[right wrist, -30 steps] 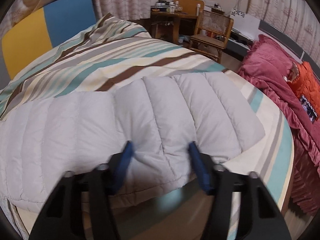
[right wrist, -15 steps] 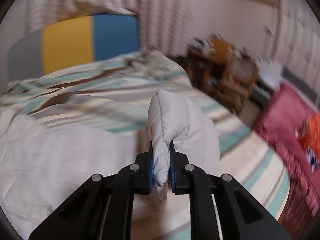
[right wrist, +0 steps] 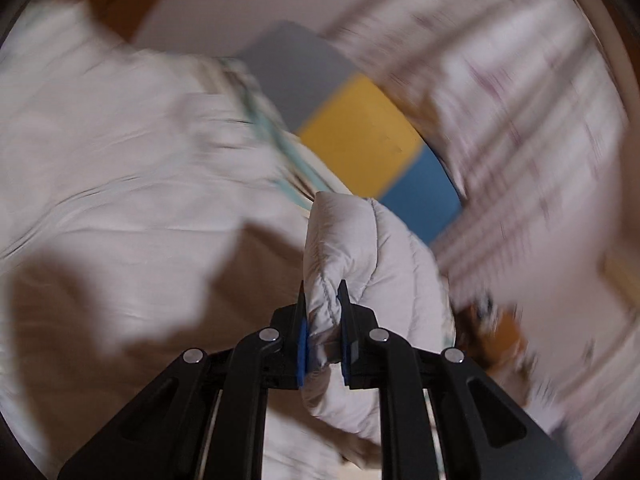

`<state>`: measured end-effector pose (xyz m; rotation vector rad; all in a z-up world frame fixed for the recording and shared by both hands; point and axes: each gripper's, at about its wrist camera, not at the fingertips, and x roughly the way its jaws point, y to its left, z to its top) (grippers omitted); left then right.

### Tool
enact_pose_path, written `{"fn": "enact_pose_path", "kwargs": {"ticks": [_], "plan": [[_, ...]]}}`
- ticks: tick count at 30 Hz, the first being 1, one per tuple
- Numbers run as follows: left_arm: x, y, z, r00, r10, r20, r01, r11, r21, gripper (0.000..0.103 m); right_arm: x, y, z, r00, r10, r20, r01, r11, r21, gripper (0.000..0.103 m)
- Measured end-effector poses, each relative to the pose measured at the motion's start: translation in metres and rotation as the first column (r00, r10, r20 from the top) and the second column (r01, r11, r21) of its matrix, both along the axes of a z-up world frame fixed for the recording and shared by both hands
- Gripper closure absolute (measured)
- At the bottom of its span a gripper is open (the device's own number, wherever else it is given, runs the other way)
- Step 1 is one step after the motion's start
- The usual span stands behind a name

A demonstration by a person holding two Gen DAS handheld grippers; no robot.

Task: Fold large clothes
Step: 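Lift the held sleeve and fold it across the jacket body, then release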

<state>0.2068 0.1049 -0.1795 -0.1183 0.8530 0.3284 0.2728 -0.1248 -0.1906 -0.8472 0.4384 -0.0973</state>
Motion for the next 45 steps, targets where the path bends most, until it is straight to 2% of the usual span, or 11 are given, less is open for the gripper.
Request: {"fn": "enact_pose_path", "kwargs": {"ticks": [8, 13, 19, 20, 24, 26, 30, 34, 37, 41, 45], "plan": [[-0.001, 0.003, -0.002, 1.000, -0.001, 0.005, 0.002, 1.000, -0.023, 0.003, -0.007, 0.075, -0.057, 0.979, 0.196, -0.059, -0.204, 0.958, -0.201, 0.089], [0.001, 0.002, -0.002, 1.000, -0.007, -0.004, 0.007, 1.000, -0.027, 0.003, -0.007, 0.102, -0.078, 0.957, 0.278, -0.085, -0.290, 0.888, -0.357, 0.088], [0.002, 0.000, -0.001, 0.999, -0.025, -0.025, 0.024, 0.999, -0.046, 0.003, -0.016, 0.097, -0.076, 0.946, 0.325, -0.024, -0.304, 0.855, -0.419, 0.069], [0.002, 0.000, 0.000, 0.999, -0.028, -0.027, 0.027, 0.998, -0.049, 0.003, -0.015, 0.095, -0.069, 0.949, 0.312, -0.046, -0.306, 0.874, -0.377, 0.069], [0.000, 0.006, 0.004, 0.999, -0.027, -0.025, 0.024, 0.996, -0.086, 0.003, 0.002, 0.044, -0.010, 0.965, 0.224, -0.136, -0.207, 0.970, 0.131, 0.062], [0.000, 0.007, 0.007, 1.000, -0.007, -0.018, 0.005, 0.996, -0.089, 0.003, 0.018, 0.008, 0.010, 0.973, 0.166, -0.159, -0.100, 0.929, 0.358, 0.059], [0.000, 0.004, 0.006, 1.000, -0.004, -0.017, 0.003, 0.998, -0.069, 0.003, 0.053, -0.080, 0.018, 0.971, -0.020, -0.237, 0.176, 0.730, 0.660, 0.067], [-0.003, 0.004, 0.006, 1.000, -0.009, -0.002, 0.009, 0.998, -0.065, 0.003, 0.070, -0.140, 0.027, 0.963, -0.156, -0.219, 0.269, 0.543, 0.795, 0.070], [-0.004, 0.001, 0.007, 1.000, -0.014, 0.001, 0.014, 0.998, -0.057, 0.003, 0.094, -0.155, 0.027, 0.944, -0.180, -0.275, 0.328, 0.490, 0.807, 0.070], [-0.007, -0.003, 0.012, 1.000, -0.024, 0.012, 0.025, 0.998, -0.051, 0.003, 0.104, -0.136, 0.021, 0.958, -0.039, -0.284, 0.268, 0.469, 0.842, 0.072], [-0.011, -0.006, 0.022, 0.999, -0.028, 0.027, 0.029, 0.998, -0.058, 0.003, 0.100, -0.082, 0.022, 0.963, 0.155, -0.223, 0.109, 0.531, 0.840, 0.072]]}}
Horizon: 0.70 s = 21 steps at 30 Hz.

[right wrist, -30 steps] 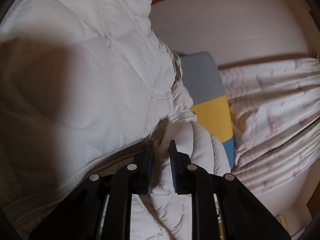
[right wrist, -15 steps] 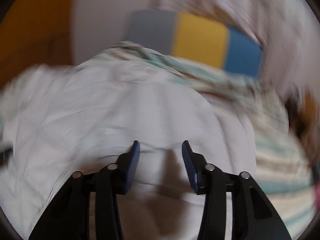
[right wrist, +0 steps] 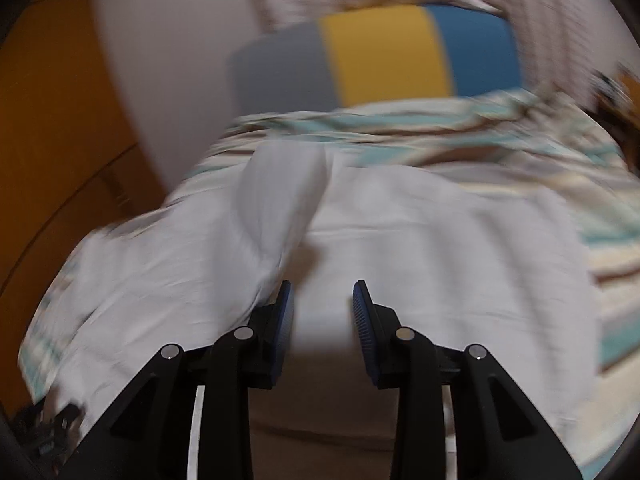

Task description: Fold large clothes

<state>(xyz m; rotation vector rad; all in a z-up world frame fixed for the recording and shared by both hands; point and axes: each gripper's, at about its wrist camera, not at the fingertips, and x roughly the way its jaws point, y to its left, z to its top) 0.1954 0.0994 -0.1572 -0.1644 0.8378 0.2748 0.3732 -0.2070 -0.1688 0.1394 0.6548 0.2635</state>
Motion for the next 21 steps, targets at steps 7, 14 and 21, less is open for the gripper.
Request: {"fn": "enact_pose_path", "kwargs": {"ticks": [7, 14, 21], "plan": [[0.005, -0.015, 0.035, 0.998, -0.006, 0.070, 0.011, 0.997, -0.071, 0.003, -0.016, 0.026, 0.000, 0.989, 0.149, 0.008, -0.149, 0.987, -0.058, 0.072], [0.034, -0.070, 0.068, 0.977, -0.135, 0.164, 0.143, 0.989, -0.041, 0.003, -0.051, -0.050, 0.002, 0.988, -0.156, 0.004, 0.156, 0.987, -0.029, 0.068], [0.103, -0.143, 0.042, 0.936, -0.344, 0.074, 0.331, 0.933, 0.139, 0.039, -0.037, -0.118, -0.016, 0.933, -0.330, -0.144, 0.340, 0.939, 0.048, 0.076]]}}
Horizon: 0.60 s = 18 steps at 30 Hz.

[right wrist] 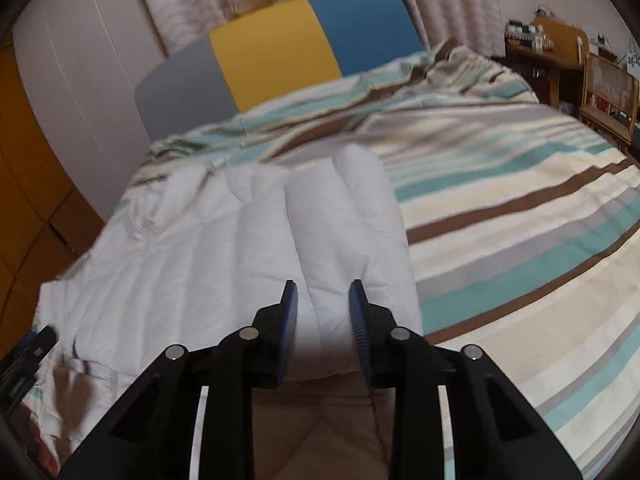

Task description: Fold large clothes

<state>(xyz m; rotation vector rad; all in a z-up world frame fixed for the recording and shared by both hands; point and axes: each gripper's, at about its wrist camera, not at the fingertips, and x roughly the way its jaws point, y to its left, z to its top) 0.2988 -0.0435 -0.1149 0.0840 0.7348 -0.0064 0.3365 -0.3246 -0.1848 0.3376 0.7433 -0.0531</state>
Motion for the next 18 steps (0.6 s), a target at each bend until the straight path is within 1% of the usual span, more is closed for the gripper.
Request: {"fn": "enact_pose_path", "kwargs": {"ticks": [1, 2, 3, 5, 6, 7, 8, 9, 10, 12, 13, 14, 15, 16, 18], "plan": [[0.012, -0.005, -0.012, 0.999, -0.014, -0.030, 0.015, 0.999, 0.029, 0.051, -0.001, 0.001, -0.001, 1.000, 0.017, -0.009, -0.017, 1.000, -0.001, 0.076], [0.020, -0.007, -0.021, 0.998, -0.013, -0.056, 0.016, 0.999, 0.051, 0.054, 0.003, 0.007, -0.003, 0.999, 0.050, -0.013, -0.050, 0.999, -0.013, 0.076], [0.027, -0.004, -0.030, 0.997, -0.003, -0.074, 0.008, 0.998, 0.065, 0.055, 0.004, 0.012, -0.004, 0.996, 0.084, -0.015, -0.084, 0.996, -0.024, 0.076], [0.028, 0.003, -0.037, 0.998, 0.035, -0.060, -0.030, 0.996, 0.080, 0.055, 0.007, 0.027, -0.005, 0.983, 0.182, -0.029, -0.183, 0.982, -0.045, 0.076], [0.027, 0.010, -0.041, 0.996, 0.060, -0.059, -0.056, 0.996, 0.072, 0.055, 0.009, 0.035, -0.008, 0.974, 0.221, -0.040, -0.223, 0.973, -0.060, 0.076], [0.026, 0.019, -0.046, 0.994, 0.082, -0.069, -0.079, 0.996, 0.040, 0.055, 0.011, 0.039, -0.011, 0.970, 0.239, -0.045, -0.242, 0.968, -0.068, 0.076], [0.025, 0.029, -0.049, 0.993, 0.088, -0.072, -0.090, 0.996, -0.013, 0.055, 0.007, 0.036, -0.014, 0.968, 0.246, -0.042, -0.248, 0.967, -0.059, 0.076], [0.024, 0.035, -0.051, 0.993, 0.093, -0.076, -0.097, 0.994, -0.050, 0.055, 0.005, 0.033, -0.012, 0.968, 0.248, -0.029, -0.249, 0.968, -0.037, 0.076], [0.023, 0.036, -0.051, 0.993, 0.094, -0.076, -0.099, 0.993, -0.067, 0.055, 0.003, 0.028, -0.009, 0.970, 0.245, -0.005, -0.245, 0.970, -0.005, 0.076], [0.020, 0.038, -0.052, 0.993, 0.094, -0.072, -0.099, 0.992, -0.074, 0.055, -0.009, 0.017, 0.004, 0.976, 0.209, 0.063, -0.211, 0.977, 0.029, 0.076], [0.019, 0.036, -0.052, 0.993, 0.094, -0.071, -0.099, 0.993, -0.072, 0.055, -0.014, 0.012, 0.012, 0.978, 0.187, 0.096, -0.190, 0.981, 0.028, 0.076], [0.018, 0.037, -0.053, 0.993, 0.094, -0.070, -0.099, 0.993, -0.069, 0.055, -0.015, 0.007, 0.021, 0.980, 0.152, 0.131, -0.154, 0.988, 0.005, 0.076], [0.020, 0.036, -0.053, 0.993, 0.094, -0.070, -0.098, 0.993, -0.066, 0.055, -0.011, 0.003, 0.026, 0.981, 0.127, 0.145, -0.125, 0.992, -0.022, 0.076], [0.018, 0.036, -0.053, 0.993, 0.093, -0.069, -0.098, 0.993, -0.066, 0.055, -0.004, 0.001, 0.030, 0.984, 0.104, 0.146, -0.099, 0.994, -0.041, 0.076], [0.018, 0.036, -0.052, 0.993, 0.094, -0.067, -0.098, 0.993, -0.069, 0.055, 0.018, -0.006, 0.031, 0.991, 0.061, 0.120, -0.056, 0.997, -0.046, 0.076]]}}
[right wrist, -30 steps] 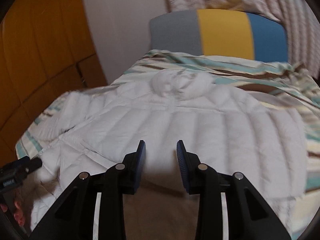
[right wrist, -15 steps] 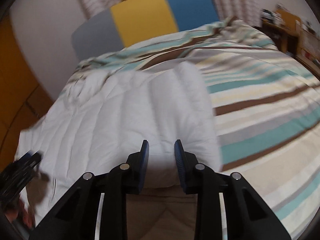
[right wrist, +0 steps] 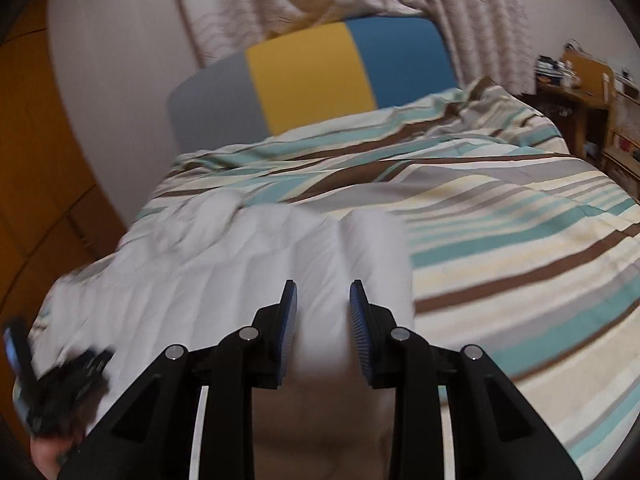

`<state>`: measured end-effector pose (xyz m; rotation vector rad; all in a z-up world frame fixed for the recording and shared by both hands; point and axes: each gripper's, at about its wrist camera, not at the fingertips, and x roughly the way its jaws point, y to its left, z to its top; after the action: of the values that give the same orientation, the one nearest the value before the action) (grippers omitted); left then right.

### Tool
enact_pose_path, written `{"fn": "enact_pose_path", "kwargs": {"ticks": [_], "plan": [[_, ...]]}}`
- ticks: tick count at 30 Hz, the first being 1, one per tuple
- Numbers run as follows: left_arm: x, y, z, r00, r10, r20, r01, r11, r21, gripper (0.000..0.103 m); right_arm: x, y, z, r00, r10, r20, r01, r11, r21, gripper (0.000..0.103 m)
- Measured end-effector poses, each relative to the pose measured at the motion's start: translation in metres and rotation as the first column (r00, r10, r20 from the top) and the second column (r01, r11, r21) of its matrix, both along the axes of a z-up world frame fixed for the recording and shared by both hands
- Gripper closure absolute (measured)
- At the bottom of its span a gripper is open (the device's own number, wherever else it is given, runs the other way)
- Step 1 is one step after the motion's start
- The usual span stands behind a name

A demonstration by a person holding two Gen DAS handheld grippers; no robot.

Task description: Fold large clothes

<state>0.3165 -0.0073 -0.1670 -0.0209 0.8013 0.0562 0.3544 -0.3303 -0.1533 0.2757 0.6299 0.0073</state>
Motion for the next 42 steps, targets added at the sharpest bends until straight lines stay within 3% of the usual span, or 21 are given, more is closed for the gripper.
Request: {"fn": "enact_pose_path", "kwargs": {"ticks": [5, 8, 11, 18, 21, 23, 28, 34, 39, 41, 42], "plan": [[0.005, -0.001, -0.003, 1.000, -0.001, -0.009, 0.001, 1.000, 0.005, 0.055, 0.043, -0.012, -0.020, 0.993, -0.084, -0.088, 0.079, 0.995, -0.058, 0.079], [0.008, -0.004, -0.006, 1.000, -0.006, -0.019, 0.007, 1.000, 0.025, 0.055, 0.056, -0.027, -0.048, 0.981, -0.097, -0.165, 0.097, 0.995, -0.004, 0.081], [0.010, -0.008, -0.007, 1.000, -0.009, -0.023, 0.010, 0.999, 0.046, 0.054, 0.057, -0.033, -0.062, 0.979, -0.096, -0.179, 0.101, 0.995, 0.020, 0.081], [0.010, -0.008, -0.008, 1.000, -0.009, -0.023, 0.010, 0.999, 0.046, 0.054, 0.058, -0.028, -0.061, 0.978, -0.104, -0.178, 0.102, 0.995, -0.025, 0.081], [0.011, -0.008, -0.008, 1.000, -0.008, -0.025, 0.009, 0.999, 0.041, 0.054, 0.051, -0.027, -0.048, 0.984, -0.089, -0.155, 0.089, 0.996, -0.005, 0.075], [0.010, -0.007, -0.008, 1.000, -0.008, -0.024, 0.009, 0.999, 0.034, 0.054, 0.035, -0.027, -0.033, 0.991, -0.088, -0.098, 0.090, 0.996, 0.015, 0.061], [0.010, -0.005, -0.008, 1.000, -0.009, -0.023, 0.009, 1.000, 0.025, 0.054, -0.007, 0.002, -0.017, 0.996, -0.028, -0.085, 0.022, 0.997, -0.067, 0.063], [0.010, -0.002, -0.008, 1.000, -0.012, -0.022, 0.012, 1.000, 0.002, 0.054, -0.008, 0.020, -0.045, 0.987, -0.022, -0.162, -0.006, 0.986, -0.169, 0.065], [0.010, -0.002, -0.008, 1.000, -0.013, -0.024, 0.013, 1.000, 0.001, 0.054, -0.005, 0.036, -0.054, 0.987, -0.039, -0.157, -0.007, 0.961, -0.278, 0.062], [0.010, -0.002, -0.008, 0.999, -0.024, -0.025, 0.023, 1.000, -0.016, 0.049, -0.006, 0.036, -0.055, 0.987, -0.038, -0.154, -0.007, 0.959, -0.284, 0.061], [0.010, -0.001, -0.007, 0.999, -0.037, -0.024, 0.037, 0.999, -0.038, 0.042, -0.006, 0.034, -0.056, 0.988, -0.037, -0.153, -0.008, 0.959, -0.282, 0.061]]}}
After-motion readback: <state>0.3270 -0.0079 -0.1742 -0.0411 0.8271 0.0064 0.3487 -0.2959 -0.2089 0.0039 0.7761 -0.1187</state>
